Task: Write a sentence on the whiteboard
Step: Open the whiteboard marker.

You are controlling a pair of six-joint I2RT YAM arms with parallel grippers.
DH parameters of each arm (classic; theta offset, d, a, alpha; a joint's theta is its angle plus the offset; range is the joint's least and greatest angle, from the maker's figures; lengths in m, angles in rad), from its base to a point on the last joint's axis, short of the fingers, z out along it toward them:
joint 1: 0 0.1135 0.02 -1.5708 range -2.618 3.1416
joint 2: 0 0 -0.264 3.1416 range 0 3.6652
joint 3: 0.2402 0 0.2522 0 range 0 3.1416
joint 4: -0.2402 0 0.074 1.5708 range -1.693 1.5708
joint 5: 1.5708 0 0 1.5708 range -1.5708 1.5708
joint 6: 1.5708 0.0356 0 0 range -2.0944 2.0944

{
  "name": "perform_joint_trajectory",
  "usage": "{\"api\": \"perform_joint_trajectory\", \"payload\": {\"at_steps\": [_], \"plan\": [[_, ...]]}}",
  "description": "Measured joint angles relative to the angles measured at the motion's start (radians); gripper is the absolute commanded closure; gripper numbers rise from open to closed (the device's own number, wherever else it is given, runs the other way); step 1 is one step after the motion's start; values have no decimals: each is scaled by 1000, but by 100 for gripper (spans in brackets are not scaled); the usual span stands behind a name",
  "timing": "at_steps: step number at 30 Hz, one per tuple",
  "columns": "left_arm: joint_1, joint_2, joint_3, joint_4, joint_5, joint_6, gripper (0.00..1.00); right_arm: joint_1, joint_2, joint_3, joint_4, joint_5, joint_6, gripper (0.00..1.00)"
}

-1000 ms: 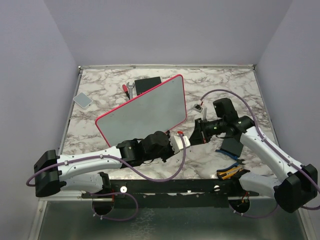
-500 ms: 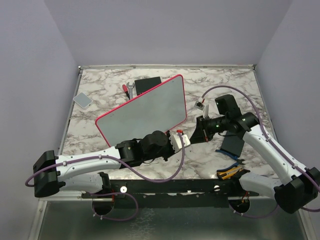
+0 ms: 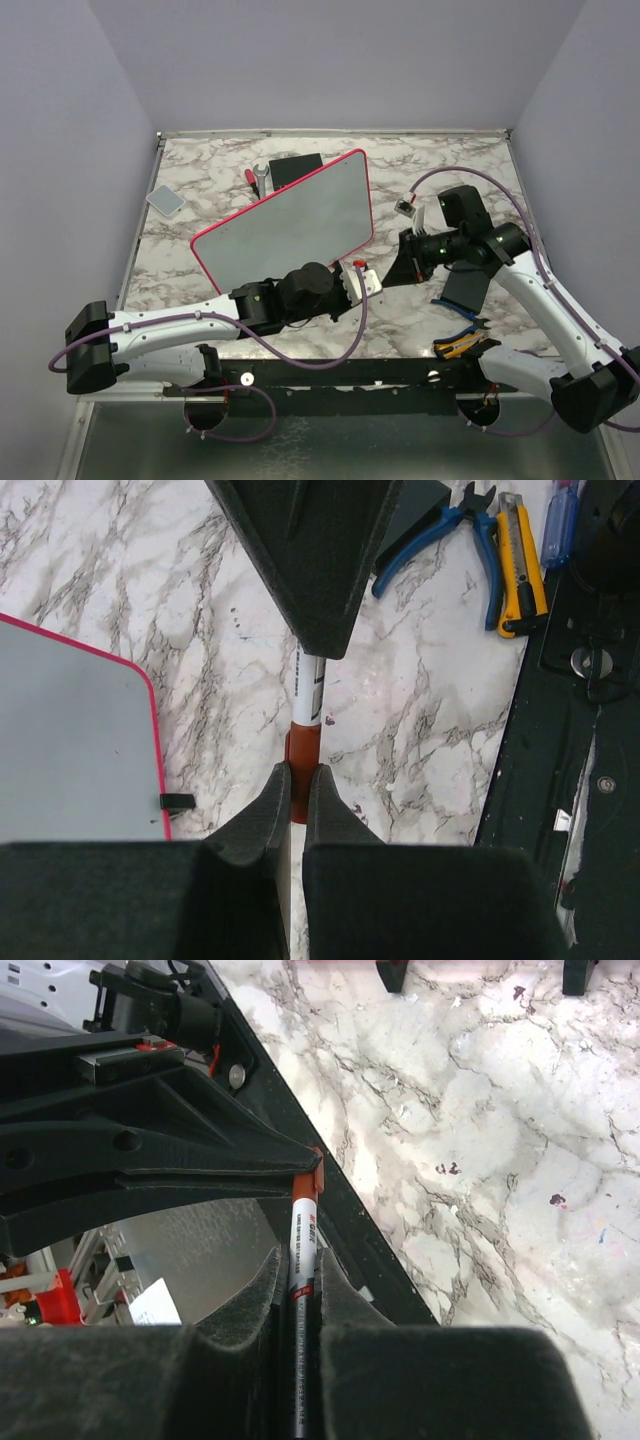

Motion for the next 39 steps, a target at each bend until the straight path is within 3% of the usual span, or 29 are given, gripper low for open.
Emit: {"api": "perform_joint_trajectory", "payload": {"at_steps": [25,34,39], "plan": [[-26,-18,-1,71,-11,26,100,-4,-68,72,-91,42,-43,100],[-12,-14,-108,-160,-73,34,100,-13,-137,149,-97,18,-44,100],[-12,-17,-108,-180,-77,36,100,-13,-127,149,-97,19,-42,100]]}}
